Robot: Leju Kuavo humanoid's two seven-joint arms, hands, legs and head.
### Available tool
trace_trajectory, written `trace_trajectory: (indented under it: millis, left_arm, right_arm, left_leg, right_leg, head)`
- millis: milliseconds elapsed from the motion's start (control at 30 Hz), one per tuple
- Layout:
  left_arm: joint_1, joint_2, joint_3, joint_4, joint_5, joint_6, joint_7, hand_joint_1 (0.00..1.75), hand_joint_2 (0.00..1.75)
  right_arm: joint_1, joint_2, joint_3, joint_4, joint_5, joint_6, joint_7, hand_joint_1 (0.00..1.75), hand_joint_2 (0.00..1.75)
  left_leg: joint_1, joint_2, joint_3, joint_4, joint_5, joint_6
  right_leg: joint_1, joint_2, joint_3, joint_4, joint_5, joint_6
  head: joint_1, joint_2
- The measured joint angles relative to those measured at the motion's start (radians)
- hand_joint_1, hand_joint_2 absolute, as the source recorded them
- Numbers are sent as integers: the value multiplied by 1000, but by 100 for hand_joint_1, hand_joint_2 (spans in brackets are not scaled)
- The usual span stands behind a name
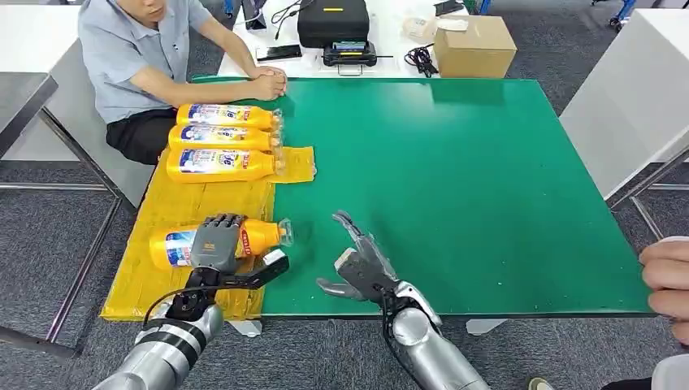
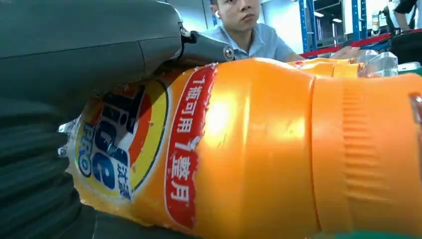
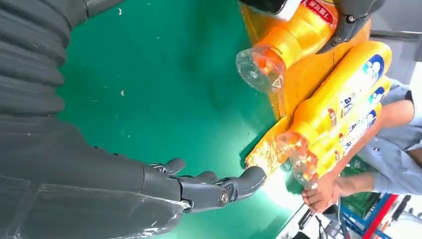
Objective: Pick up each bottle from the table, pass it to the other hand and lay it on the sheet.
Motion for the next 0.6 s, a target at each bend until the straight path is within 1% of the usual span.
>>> trace_trajectory:
  millis: [133, 300, 467, 600]
  left_arm:
    - [-14, 0, -2, 13, 27, -40, -18, 0, 175]
    - [-46, 0, -7, 29, 67, -142, -32, 0, 175]
    - [-56, 0, -8, 39, 73, -160, -33, 0, 175]
    - [-74, 0, -14, 47, 100, -233, -38, 0, 175]
  right_arm:
    - [5, 0, -6, -3, 0, 0, 0, 0, 175]
    - [5, 0, -13, -8, 9, 0, 4, 0, 175]
    - [6, 0, -18, -10, 10, 0, 6, 0, 175]
    - [6, 0, -24, -11, 19, 0, 10, 0, 175]
  left_leg:
    - [0, 0, 1, 0, 0, 0]
    - [0, -1, 6, 0, 0, 0]
    - [0, -1, 7, 0, 0, 0]
    - [0, -2, 10, 0, 0, 0]
  right_leg:
    - [0, 0, 2, 0, 0, 0]
    - [0, -1, 7, 0, 0, 0]
    - [0, 0, 8, 0, 0, 0]
    - [0, -1, 11, 0, 0, 0]
  head:
    - [0, 0]
    - [0, 0]
    - [0, 0]
    - [0, 0]
